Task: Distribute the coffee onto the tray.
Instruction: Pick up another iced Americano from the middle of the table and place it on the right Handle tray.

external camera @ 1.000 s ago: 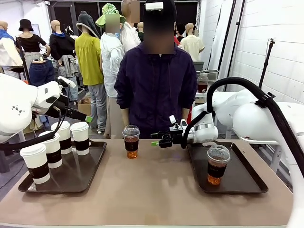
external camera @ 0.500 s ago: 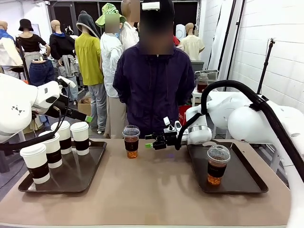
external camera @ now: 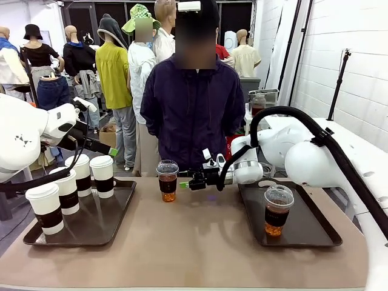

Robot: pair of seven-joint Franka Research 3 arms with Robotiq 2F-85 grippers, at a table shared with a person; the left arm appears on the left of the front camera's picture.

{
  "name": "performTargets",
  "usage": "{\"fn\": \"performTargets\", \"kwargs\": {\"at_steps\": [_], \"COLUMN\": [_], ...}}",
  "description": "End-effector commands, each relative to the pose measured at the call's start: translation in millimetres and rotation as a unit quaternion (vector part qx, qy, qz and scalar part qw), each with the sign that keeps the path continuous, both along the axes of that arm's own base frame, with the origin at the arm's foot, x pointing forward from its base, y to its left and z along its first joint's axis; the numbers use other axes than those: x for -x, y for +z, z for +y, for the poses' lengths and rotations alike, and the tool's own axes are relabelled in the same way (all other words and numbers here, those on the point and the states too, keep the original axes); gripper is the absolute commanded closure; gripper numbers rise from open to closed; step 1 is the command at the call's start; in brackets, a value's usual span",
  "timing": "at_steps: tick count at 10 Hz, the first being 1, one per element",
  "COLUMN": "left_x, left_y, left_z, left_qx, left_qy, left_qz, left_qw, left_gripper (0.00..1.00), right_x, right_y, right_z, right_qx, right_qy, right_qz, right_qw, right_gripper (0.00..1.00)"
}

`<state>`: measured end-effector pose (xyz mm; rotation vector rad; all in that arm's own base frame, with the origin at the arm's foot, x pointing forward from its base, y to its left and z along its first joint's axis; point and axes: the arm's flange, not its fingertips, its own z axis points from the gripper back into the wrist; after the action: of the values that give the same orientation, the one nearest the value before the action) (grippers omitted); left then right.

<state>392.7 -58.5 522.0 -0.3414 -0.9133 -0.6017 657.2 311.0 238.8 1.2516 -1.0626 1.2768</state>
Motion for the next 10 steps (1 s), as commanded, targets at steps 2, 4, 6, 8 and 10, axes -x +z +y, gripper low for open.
{"fn": "performTargets", "kwargs": {"at_steps": [2, 4, 6, 8, 10], "left_x": [0.1, 0.1, 0.1, 0.1, 0.1], "left_y": [-0.2, -0.2, -0.2, -0.2, -0.2], "left_z": [0.8, 0.8, 0.8, 0.8, 0.8], "left_qx": [0.000, 0.000, 0.000, 0.000, 0.000], "left_qy": [0.000, 0.000, 0.000, 0.000, 0.000], "left_qz": [0.002, 0.002, 0.002, 0.002, 0.002], "left_qw": [1.000, 1.000, 1.000, 1.000, 1.000], "left_gripper": [0.00, 0.00, 0.00, 0.00, 0.00], "right_x": [-15.3, -16.0, -16.1, -15.9, -15.7], "right_y": [-3.5, -5.1, -7.5, -9.8, -12.5], "right_z": [13.2, 18.0, 22.6, 26.5, 31.7], "right_qx": [0.000, 0.001, 0.001, 0.003, 0.003], "right_qy": [0.001, 0.009, 0.011, 0.016, 0.020], "right_qz": [0.017, 0.024, 0.026, 0.031, 0.037], "right_qw": [1.000, 1.000, 1.000, 0.999, 0.999], "right_gripper": [0.00, 0.00, 0.00, 0.00, 0.00]}}
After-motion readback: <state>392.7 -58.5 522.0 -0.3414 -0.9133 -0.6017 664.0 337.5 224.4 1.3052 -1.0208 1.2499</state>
